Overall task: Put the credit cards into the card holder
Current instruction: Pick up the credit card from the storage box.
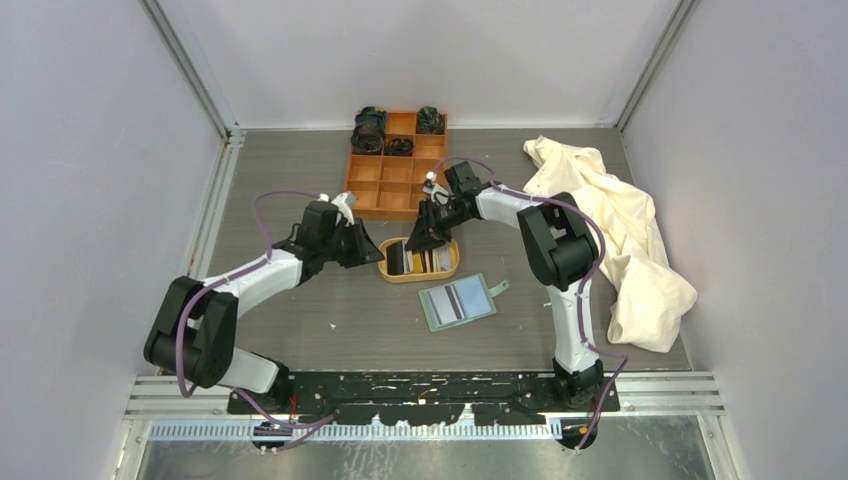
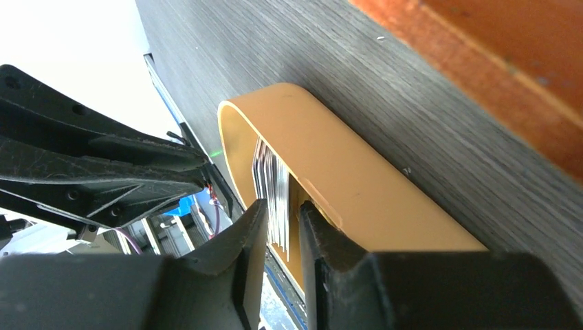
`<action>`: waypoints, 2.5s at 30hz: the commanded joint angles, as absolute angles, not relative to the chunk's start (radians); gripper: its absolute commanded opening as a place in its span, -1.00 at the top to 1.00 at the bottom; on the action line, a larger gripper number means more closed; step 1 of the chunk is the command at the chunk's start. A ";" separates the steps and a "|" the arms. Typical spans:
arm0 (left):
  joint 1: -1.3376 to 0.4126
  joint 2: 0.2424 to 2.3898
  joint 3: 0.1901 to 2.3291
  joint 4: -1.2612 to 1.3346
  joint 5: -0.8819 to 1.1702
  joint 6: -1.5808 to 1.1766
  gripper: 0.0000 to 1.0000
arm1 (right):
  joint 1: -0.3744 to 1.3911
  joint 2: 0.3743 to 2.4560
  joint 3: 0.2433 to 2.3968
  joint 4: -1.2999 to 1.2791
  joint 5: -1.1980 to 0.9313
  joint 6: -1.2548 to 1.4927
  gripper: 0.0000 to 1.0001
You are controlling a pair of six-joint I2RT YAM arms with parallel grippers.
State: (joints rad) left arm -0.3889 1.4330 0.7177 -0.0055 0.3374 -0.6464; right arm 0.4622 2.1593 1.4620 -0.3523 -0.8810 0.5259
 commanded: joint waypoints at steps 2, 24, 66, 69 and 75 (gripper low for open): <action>-0.394 1.389 0.712 0.003 0.353 -0.647 0.60 | 0.456 2.109 1.467 -0.343 -0.890 0.516 0.50; -0.393 1.241 0.657 0.003 0.344 -0.671 0.56 | 0.440 1.992 1.473 -0.472 -0.802 0.328 0.98; -0.594 0.997 0.156 1.020 0.381 -0.912 -0.43 | 0.374 1.603 1.127 -0.274 -1.198 0.261 0.98; -0.598 1.053 0.170 1.079 0.393 -0.942 -0.43 | 0.382 1.583 1.106 -0.233 -1.221 0.281 0.98; -0.597 1.159 0.214 1.158 0.425 -0.975 -0.47 | 0.407 1.568 1.099 -0.223 -1.244 0.282 0.98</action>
